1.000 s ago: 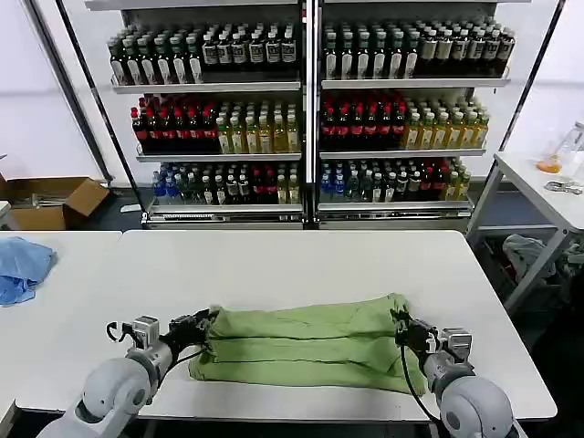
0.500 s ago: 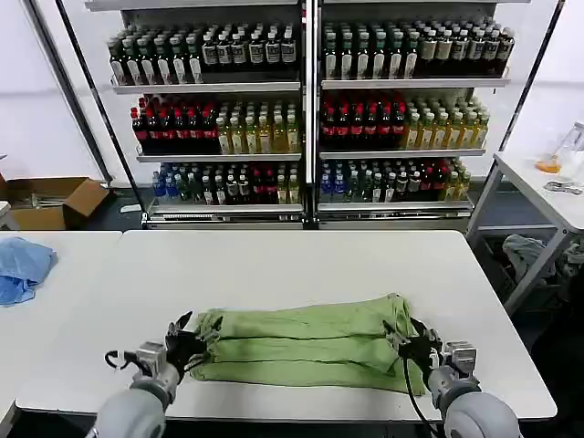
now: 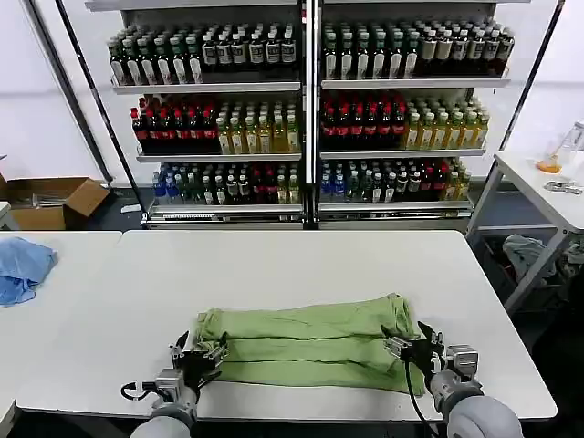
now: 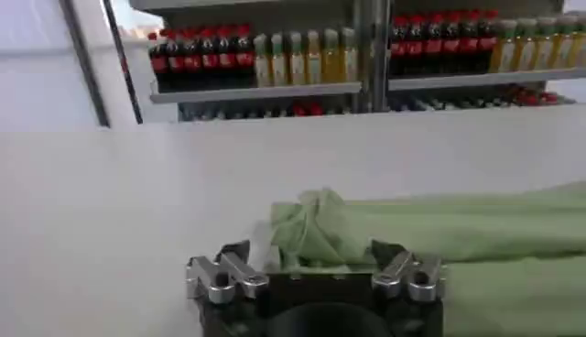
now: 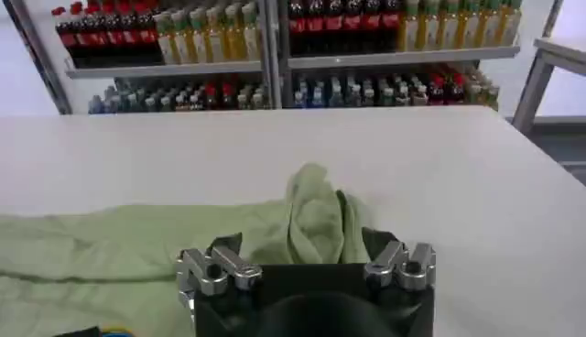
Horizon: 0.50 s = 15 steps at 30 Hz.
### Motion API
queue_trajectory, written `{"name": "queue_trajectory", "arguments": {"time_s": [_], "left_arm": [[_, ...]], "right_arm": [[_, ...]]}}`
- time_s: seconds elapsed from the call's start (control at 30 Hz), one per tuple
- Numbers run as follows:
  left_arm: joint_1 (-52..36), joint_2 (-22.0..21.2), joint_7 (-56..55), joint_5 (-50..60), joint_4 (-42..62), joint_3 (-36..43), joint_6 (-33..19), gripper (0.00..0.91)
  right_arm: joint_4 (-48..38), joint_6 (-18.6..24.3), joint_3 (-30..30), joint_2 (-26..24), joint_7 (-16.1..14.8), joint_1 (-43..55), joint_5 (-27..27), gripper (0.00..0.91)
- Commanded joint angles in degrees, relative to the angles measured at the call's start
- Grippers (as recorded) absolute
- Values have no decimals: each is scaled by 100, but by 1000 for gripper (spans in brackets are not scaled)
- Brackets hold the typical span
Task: Fold and organize the clothes.
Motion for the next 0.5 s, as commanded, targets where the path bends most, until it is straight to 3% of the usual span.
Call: {"name": "queue_trajectory", "arguments": {"time_s": [0.03, 0.5], "left_arm": [[105, -410, -173, 204, 217, 14, -168, 20], [227, -337, 73, -518, 100, -283, -302, 20]], "right_arm": [[23, 4, 7, 2, -4, -37, -8, 907], [79, 6, 40, -71, 26, -7, 105, 907]]}}
